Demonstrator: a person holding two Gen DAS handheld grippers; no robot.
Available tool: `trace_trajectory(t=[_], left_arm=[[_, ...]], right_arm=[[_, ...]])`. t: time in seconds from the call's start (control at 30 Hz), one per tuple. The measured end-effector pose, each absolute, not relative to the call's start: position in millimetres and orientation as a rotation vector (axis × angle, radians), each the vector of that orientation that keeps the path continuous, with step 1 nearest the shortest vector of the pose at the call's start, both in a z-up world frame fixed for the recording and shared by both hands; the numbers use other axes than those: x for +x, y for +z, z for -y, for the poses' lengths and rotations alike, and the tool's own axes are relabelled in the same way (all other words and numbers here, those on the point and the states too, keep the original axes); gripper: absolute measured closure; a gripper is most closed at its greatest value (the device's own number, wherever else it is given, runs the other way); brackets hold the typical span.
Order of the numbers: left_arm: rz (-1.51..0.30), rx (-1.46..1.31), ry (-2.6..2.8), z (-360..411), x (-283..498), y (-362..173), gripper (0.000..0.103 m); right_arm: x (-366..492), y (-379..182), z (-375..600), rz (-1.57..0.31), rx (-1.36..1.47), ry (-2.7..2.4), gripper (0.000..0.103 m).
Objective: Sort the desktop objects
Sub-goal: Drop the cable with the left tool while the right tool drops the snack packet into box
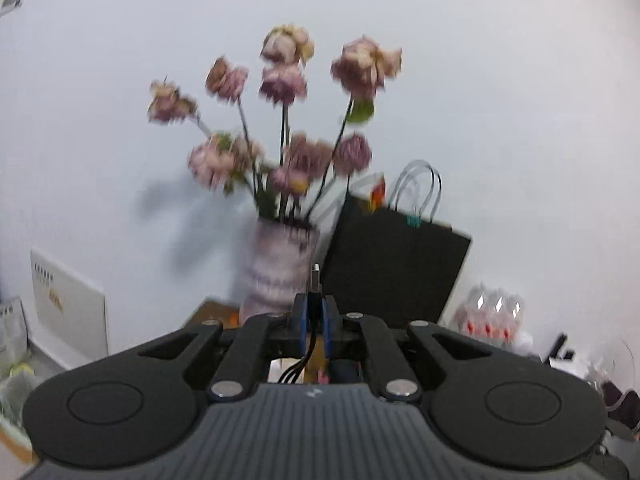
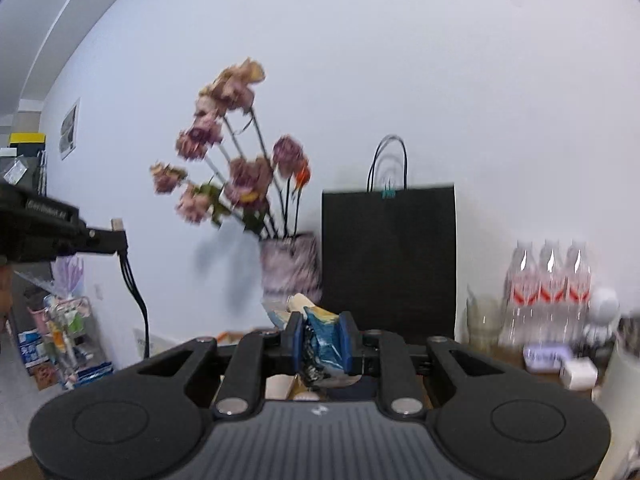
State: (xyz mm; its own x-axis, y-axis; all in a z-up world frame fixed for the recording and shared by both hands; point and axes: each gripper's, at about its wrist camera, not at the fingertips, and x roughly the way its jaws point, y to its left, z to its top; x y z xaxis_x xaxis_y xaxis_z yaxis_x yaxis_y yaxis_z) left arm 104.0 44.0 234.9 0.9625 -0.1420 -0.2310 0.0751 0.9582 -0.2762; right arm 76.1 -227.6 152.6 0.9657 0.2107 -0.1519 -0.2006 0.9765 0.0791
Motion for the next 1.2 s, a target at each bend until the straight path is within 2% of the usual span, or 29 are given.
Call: trace_trajectory(t=[0.13, 0.3, 0.53, 0.73, 0.8, 0.83, 0.87, 0.93, 0.97, 1.0, 1.1, 1.17, 1.2], left_arm=[[-0.240, -0.283, -0.116, -36.5, 145.5, 260.2, 0.095], [-0.334, -0.314, -0.133, -28.7, 203.0, 242.6, 0.095], [-0.638, -0.165, -0.006, -41.0, 318.0, 145.3, 0.095], [-0.765, -0.082, 0.034, -38.6, 374.1, 86.8, 0.092], [-0.800, -0.052, -0.001, -30.3, 382.4, 75.0, 0.082], [-0.798, -0.039, -0.020, -26.9, 382.0, 72.0, 0.061], [-0.775, -0.030, -0.036, -25.5, 376.5, 72.2, 0.051], [-0.701, -0.023, -0.080, -29.6, 367.3, 80.1, 0.045], [-0.683, -0.023, -0.090, -33.1, 361.8, 85.4, 0.040], [-0.674, -0.026, -0.093, -39.0, 356.6, 91.9, 0.039], [-0.644, -0.039, -0.050, -53.2, 342.8, 111.1, 0.033], [-0.613, -0.060, -0.032, -61.7, 329.0, 122.9, 0.021], [-0.602, -0.070, -0.021, -64.1, 319.9, 127.5, 0.020]], right_arm=[[116.8, 167.2, 225.4, -0.174, 0.024, 0.187, 0.086], [172.6, 159.5, 227.2, -0.245, 0.037, 0.173, 0.086], [248.2, 115.6, 219.8, -0.429, 0.073, 0.222, 0.086], [326.0, 89.8, 208.4, -0.595, 0.121, 0.266, 0.086], [353.9, 78.7, 194.5, -0.688, 0.177, 0.258, 0.086], [365.8, 72.5, 190.1, -0.719, 0.203, 0.258, 0.085], [377.7, 65.0, 186.8, -0.751, 0.227, 0.257, 0.084], [396.9, 51.3, 186.0, -0.814, 0.277, 0.251, 0.074], [402.7, 46.9, 188.6, -0.847, 0.311, 0.262, 0.074], [403.3, 46.3, 191.4, -0.850, 0.338, 0.281, 0.072], [389.3, 59.3, 198.5, -0.773, 0.369, 0.313, 0.057], [375.5, 72.6, 201.4, -0.739, 0.334, 0.289, 0.057], [367.2, 78.8, 202.9, -0.724, 0.309, 0.270, 0.057]])
